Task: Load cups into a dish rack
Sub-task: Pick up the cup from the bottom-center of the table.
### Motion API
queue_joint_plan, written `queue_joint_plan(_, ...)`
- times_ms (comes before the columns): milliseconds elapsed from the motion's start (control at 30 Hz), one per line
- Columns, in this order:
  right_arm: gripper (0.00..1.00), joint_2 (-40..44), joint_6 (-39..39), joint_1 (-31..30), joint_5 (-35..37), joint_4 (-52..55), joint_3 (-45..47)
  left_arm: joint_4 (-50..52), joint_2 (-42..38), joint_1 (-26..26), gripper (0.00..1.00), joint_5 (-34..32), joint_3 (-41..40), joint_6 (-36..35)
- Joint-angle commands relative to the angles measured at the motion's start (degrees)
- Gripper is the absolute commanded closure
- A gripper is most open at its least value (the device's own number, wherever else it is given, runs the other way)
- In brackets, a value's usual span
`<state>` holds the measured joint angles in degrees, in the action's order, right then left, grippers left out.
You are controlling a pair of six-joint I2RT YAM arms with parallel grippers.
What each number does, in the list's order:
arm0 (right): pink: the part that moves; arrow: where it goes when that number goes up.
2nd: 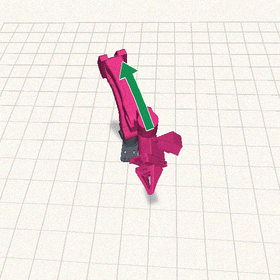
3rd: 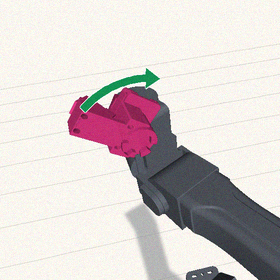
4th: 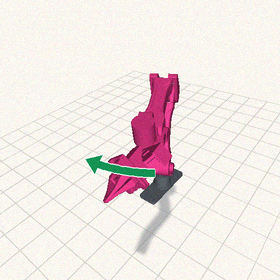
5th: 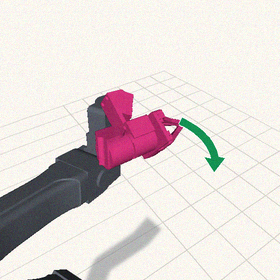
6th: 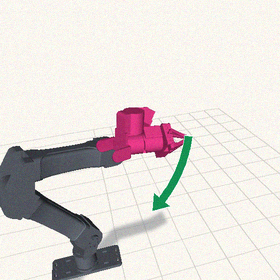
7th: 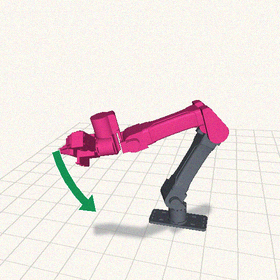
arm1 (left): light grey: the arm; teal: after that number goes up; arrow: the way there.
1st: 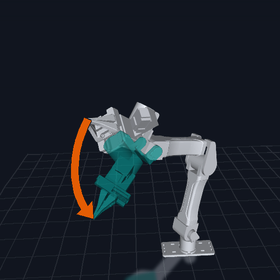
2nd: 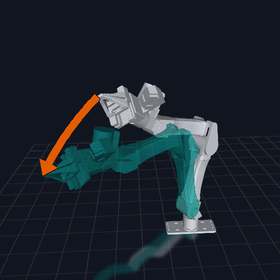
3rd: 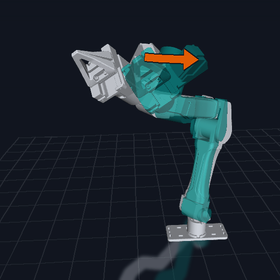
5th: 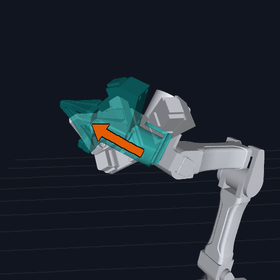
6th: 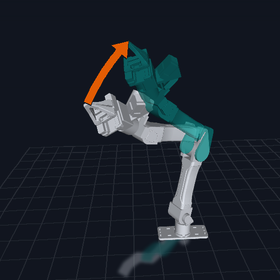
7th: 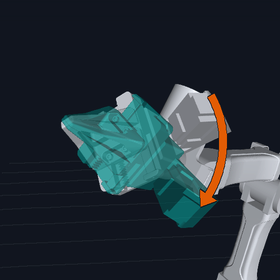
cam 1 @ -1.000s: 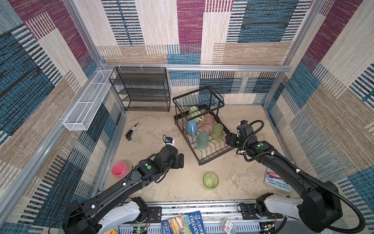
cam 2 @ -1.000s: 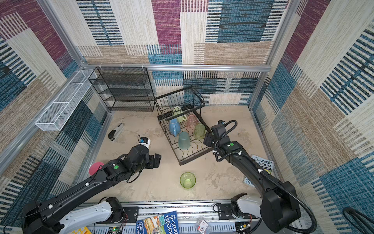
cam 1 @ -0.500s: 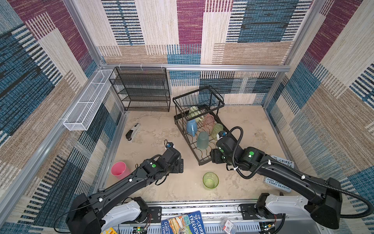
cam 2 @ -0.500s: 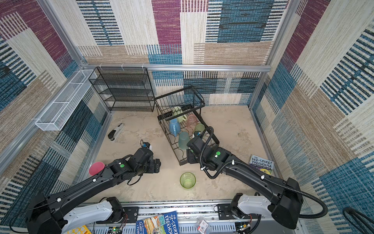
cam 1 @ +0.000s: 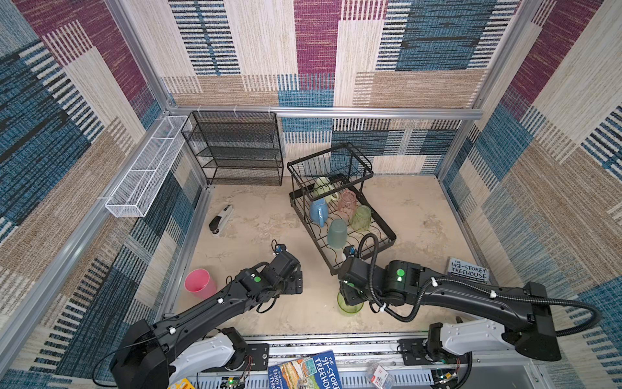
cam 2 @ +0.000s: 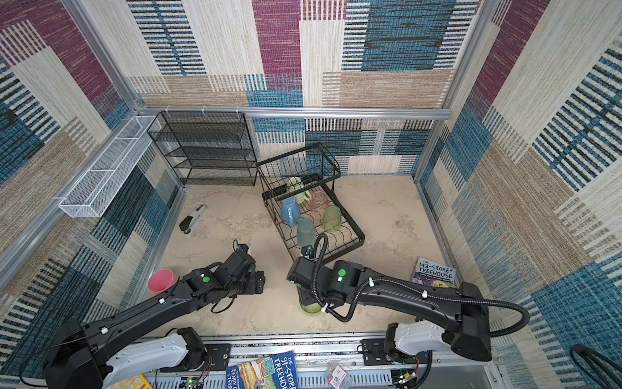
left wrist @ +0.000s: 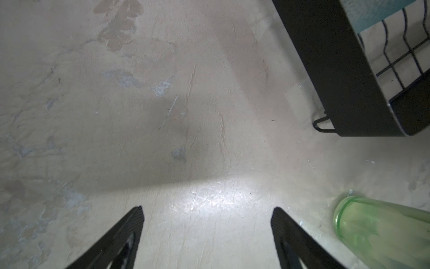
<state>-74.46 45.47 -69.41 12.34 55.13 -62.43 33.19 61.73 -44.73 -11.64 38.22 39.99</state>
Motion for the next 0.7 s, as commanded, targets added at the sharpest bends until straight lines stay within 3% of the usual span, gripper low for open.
queue_joint_plan(0,0.4,-2.29,4.56,-2.78,-1.83,-1.13,0.3,-1.29,-0.88,-0.01,0.11,-0.05,-0.47,0.58)
queue_joint_plan(267,0.47,-6.8,8.39,-6.61,-4.95,-5.11,1.42,-1.98,-0.56,-0.01,0.11,0.54,-0.91,-0.91)
queue_joint_plan(667,0.6,-11.69,7.64,-6.56,-3.22,-6.17,2.36,-3.13,-0.87,-0.01,0.11,1.69,-1.16,-1.51)
